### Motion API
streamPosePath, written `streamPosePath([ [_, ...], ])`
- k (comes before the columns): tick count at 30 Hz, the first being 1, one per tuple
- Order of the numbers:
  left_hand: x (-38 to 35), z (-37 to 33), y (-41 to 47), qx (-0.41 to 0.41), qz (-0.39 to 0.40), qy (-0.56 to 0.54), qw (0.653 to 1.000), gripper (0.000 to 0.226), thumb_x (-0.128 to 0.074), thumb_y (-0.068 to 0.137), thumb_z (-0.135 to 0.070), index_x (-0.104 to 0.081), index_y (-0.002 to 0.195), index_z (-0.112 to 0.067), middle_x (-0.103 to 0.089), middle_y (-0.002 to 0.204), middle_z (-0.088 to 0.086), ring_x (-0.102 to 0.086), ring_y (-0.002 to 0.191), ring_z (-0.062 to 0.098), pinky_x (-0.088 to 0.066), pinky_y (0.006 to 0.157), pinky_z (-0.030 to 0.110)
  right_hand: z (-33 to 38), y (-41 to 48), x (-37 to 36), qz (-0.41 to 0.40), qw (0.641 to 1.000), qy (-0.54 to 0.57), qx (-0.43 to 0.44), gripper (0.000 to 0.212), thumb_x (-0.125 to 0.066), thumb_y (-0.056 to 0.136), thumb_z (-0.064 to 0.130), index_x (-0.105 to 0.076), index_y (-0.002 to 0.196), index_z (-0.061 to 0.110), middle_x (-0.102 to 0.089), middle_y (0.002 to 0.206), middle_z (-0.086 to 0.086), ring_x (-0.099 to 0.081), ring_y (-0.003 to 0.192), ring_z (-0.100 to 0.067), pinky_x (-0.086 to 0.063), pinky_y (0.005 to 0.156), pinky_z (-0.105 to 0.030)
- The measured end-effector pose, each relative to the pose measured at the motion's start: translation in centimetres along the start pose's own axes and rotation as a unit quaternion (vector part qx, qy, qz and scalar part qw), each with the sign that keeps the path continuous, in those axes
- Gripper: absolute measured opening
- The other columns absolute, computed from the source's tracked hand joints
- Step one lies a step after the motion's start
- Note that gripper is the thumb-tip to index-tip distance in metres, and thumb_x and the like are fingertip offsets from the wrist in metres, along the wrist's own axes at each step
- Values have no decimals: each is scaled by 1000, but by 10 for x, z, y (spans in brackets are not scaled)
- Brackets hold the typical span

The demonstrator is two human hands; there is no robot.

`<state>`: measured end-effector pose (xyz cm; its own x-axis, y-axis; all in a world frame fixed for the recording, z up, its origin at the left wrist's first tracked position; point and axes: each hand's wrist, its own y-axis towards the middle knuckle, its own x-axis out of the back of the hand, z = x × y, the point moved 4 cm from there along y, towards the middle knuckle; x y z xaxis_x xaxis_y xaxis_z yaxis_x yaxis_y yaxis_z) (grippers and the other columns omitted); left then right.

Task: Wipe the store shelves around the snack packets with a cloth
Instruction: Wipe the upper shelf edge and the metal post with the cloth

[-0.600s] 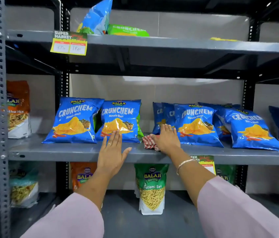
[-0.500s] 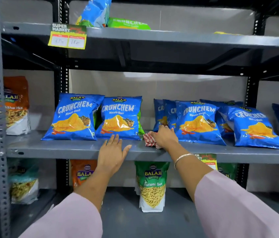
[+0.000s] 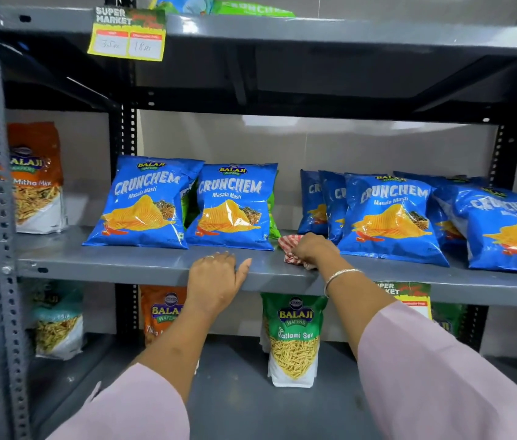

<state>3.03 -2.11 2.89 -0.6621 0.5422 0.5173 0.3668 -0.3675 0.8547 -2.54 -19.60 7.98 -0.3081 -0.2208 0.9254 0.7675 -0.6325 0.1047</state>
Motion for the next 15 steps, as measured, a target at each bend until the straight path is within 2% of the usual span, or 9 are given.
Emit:
streamPosePath([
  [2, -1, 0, -1, -1, -4, 0, 1000, 83, -3, 98, -50, -64, 58, -10, -59, 48, 5, -56, 40, 22, -37, 37, 24, 1, -3, 2, -31, 999, -2, -7, 45, -45, 95, 25, -43, 136, 5, -47, 142, -15, -47, 130, -31, -41, 104, -40],
  [6, -1, 1, 0, 16, 28, 14, 999, 74, -14, 96, -48, -66, 60, -9, -60, 50, 6, -57, 42, 24, -39, 38, 25, 3, -11, 3, -83, 997, -3, 7, 40, -47, 94, 15, -45, 133, 4, -48, 141, -16, -46, 130, -33, -42, 103, -39],
  [9, 1, 1, -2, 7, 50, 2, 999, 82, -6, 98, -51, -65, 62, -8, -61, 54, 8, -59, 47, 26, -40, 40, 27, 2, -21, 5, -102, 994, 20, 20, 39, -47, 94, 13, -46, 131, 2, -49, 138, -18, -48, 128, -34, -43, 101, -40],
  [10, 3, 0, -3, 13, 57, -1, 998, 82, -5, 98, -52, -67, 67, -7, -64, 61, 10, -62, 55, 28, -43, 46, 31, 2, -24, 5, -108, 993, 33, 22, 38, -48, 94, 13, -47, 130, 2, -50, 137, -18, -50, 126, -34, -44, 100, -40],
  [11, 5, -1, -3, 20, 66, 0, 998, 79, -8, 98, -52, -69, 80, -6, -69, 78, 14, -66, 73, 30, -48, 59, 36, 1, -28, 7, -116, 992, 47, 25, 38, -50, 94, 14, -47, 129, 1, -51, 136, -18, -51, 125, -34, -45, 99, -40],
  [12, 5, -2, -3, 22, 83, 9, 996, 72, -12, 98, -51, -67, 101, -4, -67, 105, 18, -62, 100, 31, -47, 81, 41, 0, -32, 8, -124, 990, 63, 28, 38, -50, 94, 13, -47, 129, 0, -52, 135, -19, -52, 124, -35, -45, 99, -41],
  [13, 4, -3, -3, 17, 103, 19, 994, 69, -13, 98, -51, -56, 125, -4, -54, 132, 17, -46, 125, 28, -33, 103, 42, 1, -36, 10, -132, 987, 81, 33, 37, -49, 94, 12, -47, 129, -2, -53, 135, -20, -53, 123, -35, -45, 99, -41],
  [14, 6, -2, -5, 14, 121, 31, 992, 71, -10, 97, -54, -39, 139, -5, -35, 147, 13, -26, 138, 22, -15, 113, 39, 1, -40, 12, -139, 985, 100, 38, 37, -49, 95, 11, -47, 129, -3, -53, 135, -20, -53, 124, -36, -45, 100, -41],
  [15, 8, -1, -8, 14, 127, 35, 991, 77, -4, 93, -58, -25, 146, -6, -21, 154, 9, -12, 142, 18, -3, 115, 37, 3, -45, 15, -146, 981, 121, 43, 37, -48, 95, 10, -47, 130, -3, -53, 135, -21, -52, 124, -37, -44, 100, -41],
])
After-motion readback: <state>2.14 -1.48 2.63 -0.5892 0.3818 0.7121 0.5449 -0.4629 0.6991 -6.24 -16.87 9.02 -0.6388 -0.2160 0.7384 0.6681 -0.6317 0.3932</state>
